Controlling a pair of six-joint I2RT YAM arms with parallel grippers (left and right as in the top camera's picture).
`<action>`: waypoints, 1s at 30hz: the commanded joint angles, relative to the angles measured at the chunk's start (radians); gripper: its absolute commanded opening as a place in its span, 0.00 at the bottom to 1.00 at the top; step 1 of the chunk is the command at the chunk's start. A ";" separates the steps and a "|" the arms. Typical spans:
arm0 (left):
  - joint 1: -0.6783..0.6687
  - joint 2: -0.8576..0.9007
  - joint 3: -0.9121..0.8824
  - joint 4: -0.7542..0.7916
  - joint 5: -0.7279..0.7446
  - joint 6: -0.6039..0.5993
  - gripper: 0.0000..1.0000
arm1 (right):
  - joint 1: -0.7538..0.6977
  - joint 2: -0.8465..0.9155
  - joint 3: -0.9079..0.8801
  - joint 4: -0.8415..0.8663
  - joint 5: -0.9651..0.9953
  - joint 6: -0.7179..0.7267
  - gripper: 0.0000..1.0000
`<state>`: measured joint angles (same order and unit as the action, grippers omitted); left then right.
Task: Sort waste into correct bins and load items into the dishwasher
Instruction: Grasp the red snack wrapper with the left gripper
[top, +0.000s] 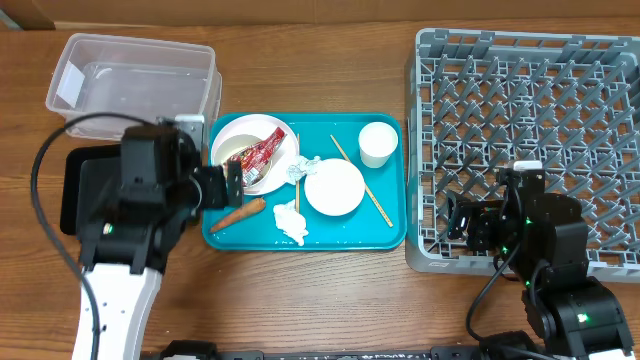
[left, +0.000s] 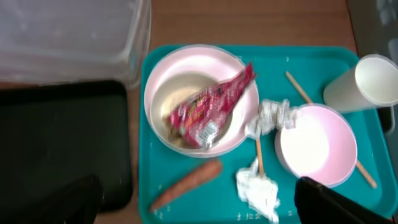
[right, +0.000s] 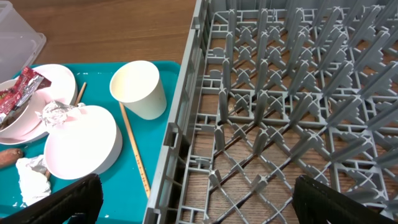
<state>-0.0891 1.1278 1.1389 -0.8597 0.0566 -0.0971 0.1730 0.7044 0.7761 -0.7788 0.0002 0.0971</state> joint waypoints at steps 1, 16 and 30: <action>0.002 0.073 0.022 0.084 0.020 0.016 1.00 | 0.008 -0.005 0.031 0.006 -0.001 0.004 1.00; -0.111 0.494 0.022 0.391 0.091 0.210 0.92 | 0.008 -0.005 0.031 0.006 -0.001 0.004 1.00; -0.114 0.639 0.022 0.446 0.094 0.205 0.66 | 0.008 -0.005 0.031 0.006 -0.001 0.004 1.00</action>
<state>-0.1967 1.7432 1.1419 -0.4183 0.1390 0.0937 0.1730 0.7044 0.7765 -0.7784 0.0006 0.0971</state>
